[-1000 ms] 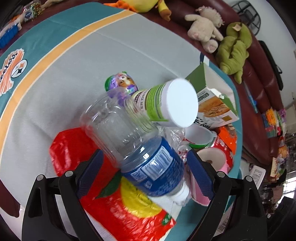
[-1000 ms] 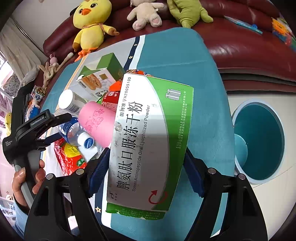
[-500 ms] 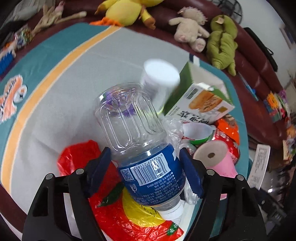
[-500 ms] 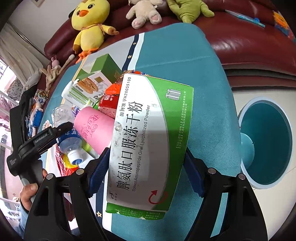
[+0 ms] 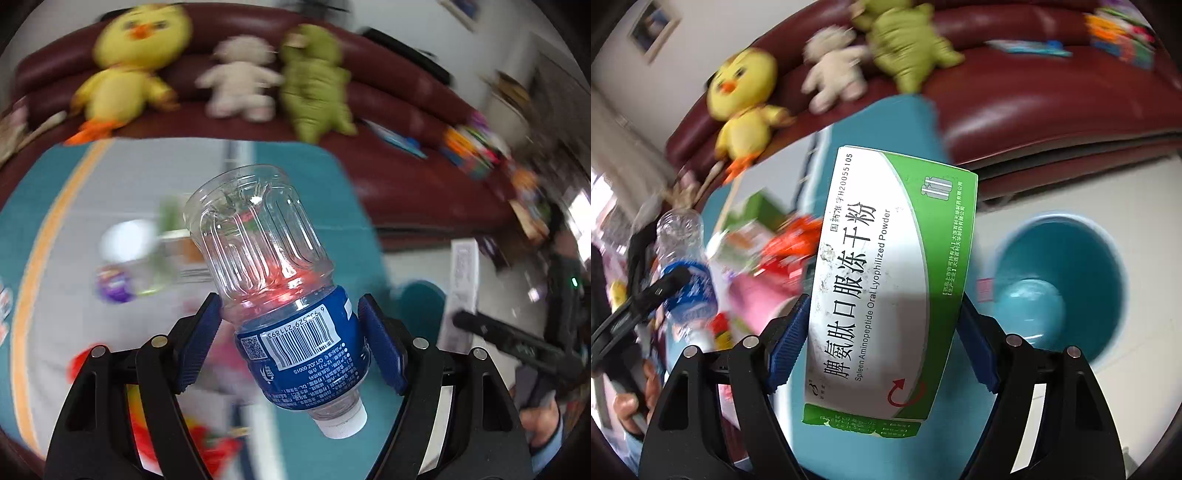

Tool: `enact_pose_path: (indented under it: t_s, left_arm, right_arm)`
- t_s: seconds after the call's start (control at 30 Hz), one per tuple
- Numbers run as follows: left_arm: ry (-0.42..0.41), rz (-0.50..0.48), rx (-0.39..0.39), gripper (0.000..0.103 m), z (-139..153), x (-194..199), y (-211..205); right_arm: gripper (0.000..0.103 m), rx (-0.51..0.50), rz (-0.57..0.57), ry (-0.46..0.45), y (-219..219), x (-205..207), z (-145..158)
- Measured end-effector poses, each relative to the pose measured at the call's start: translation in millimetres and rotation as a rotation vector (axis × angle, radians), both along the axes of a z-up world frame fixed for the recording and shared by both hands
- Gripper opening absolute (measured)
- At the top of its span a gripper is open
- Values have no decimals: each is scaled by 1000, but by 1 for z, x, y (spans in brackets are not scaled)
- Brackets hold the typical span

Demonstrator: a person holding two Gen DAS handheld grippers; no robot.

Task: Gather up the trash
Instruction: 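Carry both items over the blue bin and open both tools to drop them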

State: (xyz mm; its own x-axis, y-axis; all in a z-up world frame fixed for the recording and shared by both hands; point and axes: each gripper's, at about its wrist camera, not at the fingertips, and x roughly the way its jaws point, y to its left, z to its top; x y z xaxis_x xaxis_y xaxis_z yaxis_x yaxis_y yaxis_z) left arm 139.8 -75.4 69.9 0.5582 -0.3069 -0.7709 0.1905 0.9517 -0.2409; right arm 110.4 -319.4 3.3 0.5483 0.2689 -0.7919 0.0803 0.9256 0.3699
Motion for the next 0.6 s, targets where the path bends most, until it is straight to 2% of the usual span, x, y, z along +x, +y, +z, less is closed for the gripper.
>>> enact_pose_path:
  t_s: [0.13,0.27,0.47,0.6]
  left_arm:
    - [27,-162,7,76,-12,8,-83]
    - [103,-321,32,76,-44,21,-169]
    - [212,-452,87,76,-101,37,-253]
    - [266,-480,129,77,-135,47,-278]
  right_arm:
    - [73,-25,-162,14,-80,-15,-4]
    - [73,-30,-277,48,-143,-30,-21]
    - [73,12,-324,128,-186,-33,-61]
    - [73,24,-327,157,-199,-31,-77]
